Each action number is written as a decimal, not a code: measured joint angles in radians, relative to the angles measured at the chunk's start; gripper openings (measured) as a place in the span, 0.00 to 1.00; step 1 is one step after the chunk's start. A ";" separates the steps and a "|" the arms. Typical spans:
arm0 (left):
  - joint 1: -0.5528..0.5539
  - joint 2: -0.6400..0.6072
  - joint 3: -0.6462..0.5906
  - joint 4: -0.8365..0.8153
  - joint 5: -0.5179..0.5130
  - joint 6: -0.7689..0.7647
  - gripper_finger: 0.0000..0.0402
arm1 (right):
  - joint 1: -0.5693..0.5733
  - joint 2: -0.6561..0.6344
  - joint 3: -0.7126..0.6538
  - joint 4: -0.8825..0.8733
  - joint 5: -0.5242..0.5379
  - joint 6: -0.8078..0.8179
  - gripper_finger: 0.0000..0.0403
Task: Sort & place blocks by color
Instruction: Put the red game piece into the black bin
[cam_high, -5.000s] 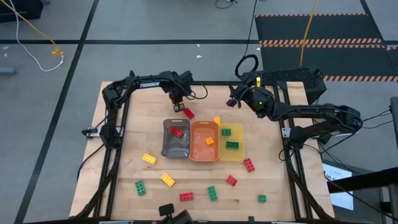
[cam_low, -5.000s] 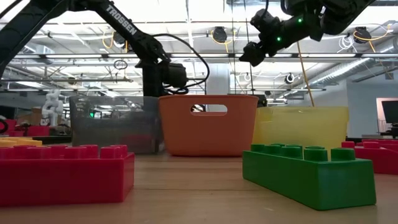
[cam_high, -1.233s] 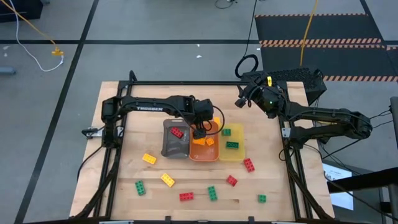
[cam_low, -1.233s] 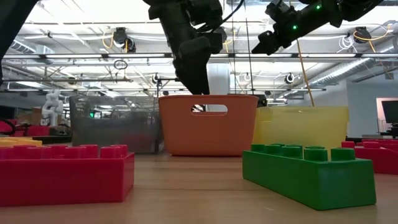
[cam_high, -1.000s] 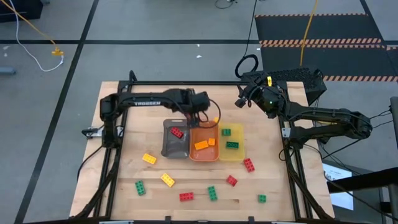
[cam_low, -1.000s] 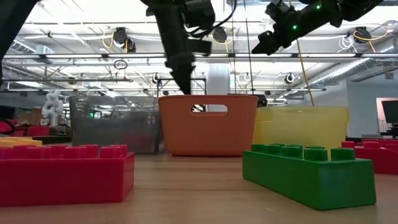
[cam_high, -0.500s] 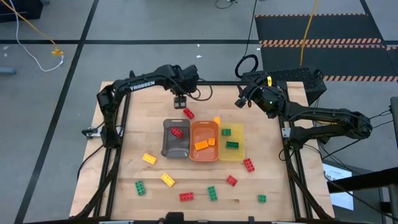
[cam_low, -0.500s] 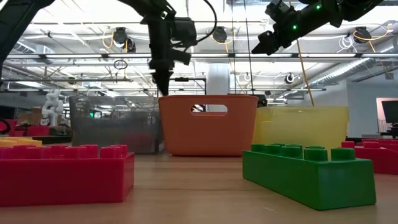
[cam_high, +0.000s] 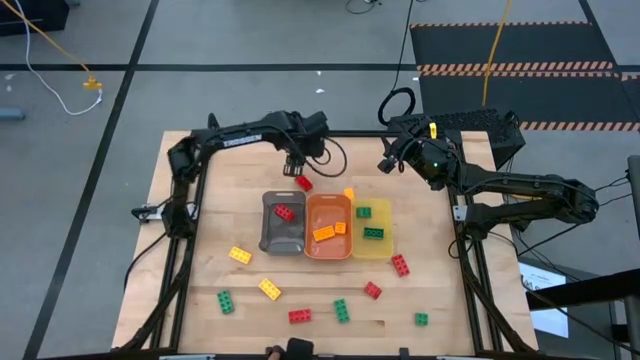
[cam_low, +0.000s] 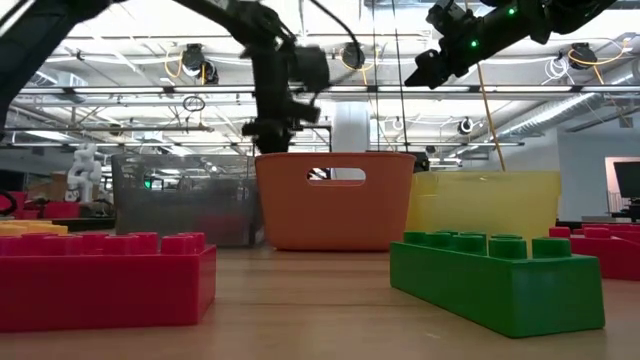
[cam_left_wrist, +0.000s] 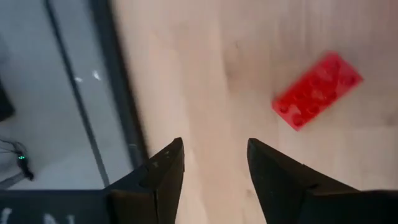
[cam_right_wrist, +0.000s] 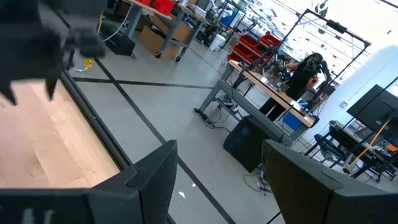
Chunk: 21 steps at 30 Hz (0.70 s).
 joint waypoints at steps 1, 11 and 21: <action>-0.003 0.017 0.000 -0.018 0.000 0.003 0.44 | 0.000 0.000 0.000 0.000 0.000 -0.004 0.56; -0.069 0.058 -0.002 -0.110 0.084 0.017 0.44 | 0.000 0.000 0.000 0.000 0.000 -0.018 0.56; -0.126 0.123 0.000 -0.107 0.029 0.009 0.44 | 0.010 0.000 0.000 0.000 0.000 -0.019 0.56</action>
